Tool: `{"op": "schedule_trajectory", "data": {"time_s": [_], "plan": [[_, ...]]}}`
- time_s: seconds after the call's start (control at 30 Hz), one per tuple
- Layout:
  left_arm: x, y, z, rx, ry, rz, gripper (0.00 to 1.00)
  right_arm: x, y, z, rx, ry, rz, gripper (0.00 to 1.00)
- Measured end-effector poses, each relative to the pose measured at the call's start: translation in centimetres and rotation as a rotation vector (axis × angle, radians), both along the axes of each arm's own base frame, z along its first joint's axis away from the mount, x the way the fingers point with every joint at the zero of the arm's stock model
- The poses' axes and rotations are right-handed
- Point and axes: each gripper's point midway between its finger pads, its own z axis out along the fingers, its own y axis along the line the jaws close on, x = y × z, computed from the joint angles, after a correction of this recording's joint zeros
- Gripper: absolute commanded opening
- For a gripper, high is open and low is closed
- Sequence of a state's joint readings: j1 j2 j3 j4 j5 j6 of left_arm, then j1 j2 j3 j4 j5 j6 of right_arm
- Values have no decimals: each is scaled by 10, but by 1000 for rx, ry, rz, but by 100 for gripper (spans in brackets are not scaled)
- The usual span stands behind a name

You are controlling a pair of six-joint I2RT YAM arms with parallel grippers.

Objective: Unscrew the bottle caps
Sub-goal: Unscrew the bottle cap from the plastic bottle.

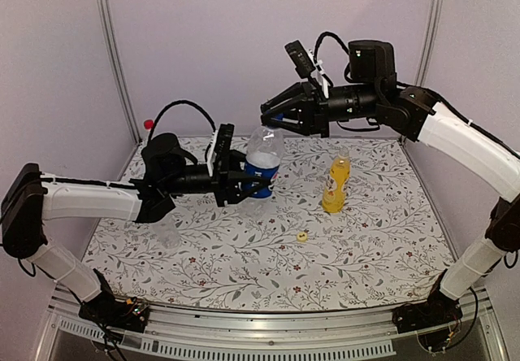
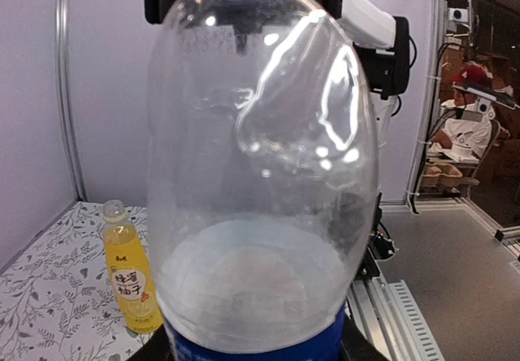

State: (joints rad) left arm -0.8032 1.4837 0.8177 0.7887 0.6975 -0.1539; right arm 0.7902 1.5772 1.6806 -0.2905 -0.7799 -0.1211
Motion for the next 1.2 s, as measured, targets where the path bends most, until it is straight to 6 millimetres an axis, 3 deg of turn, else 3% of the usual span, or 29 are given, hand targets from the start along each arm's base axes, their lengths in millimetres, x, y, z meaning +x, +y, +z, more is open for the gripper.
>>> {"op": "schedule_trajectory", "data": {"time_s": [0.13, 0.27, 0.57, 0.67, 0.93, 1.2], "plan": [[-14, -3, -5, -2, 23, -106, 42, -16, -4, -4, -6, -39, 108, 19], [-16, -3, -10, 7, 44, -135, 42, -15, -6, -11, -23, -38, 132, 26], [4, -1, -8, 11, 61, -10, 42, 13, -6, -12, -50, -15, -4, 73], [16, 2, -6, 14, 65, 69, 42, 23, -7, -14, -57, 15, -64, 84], [50, 9, -11, 56, 87, 319, 42, 55, -11, -4, -23, 129, -270, 88], [61, 16, -7, 58, 66, 459, 42, 90, -23, 11, 66, 237, -501, 87]]}}
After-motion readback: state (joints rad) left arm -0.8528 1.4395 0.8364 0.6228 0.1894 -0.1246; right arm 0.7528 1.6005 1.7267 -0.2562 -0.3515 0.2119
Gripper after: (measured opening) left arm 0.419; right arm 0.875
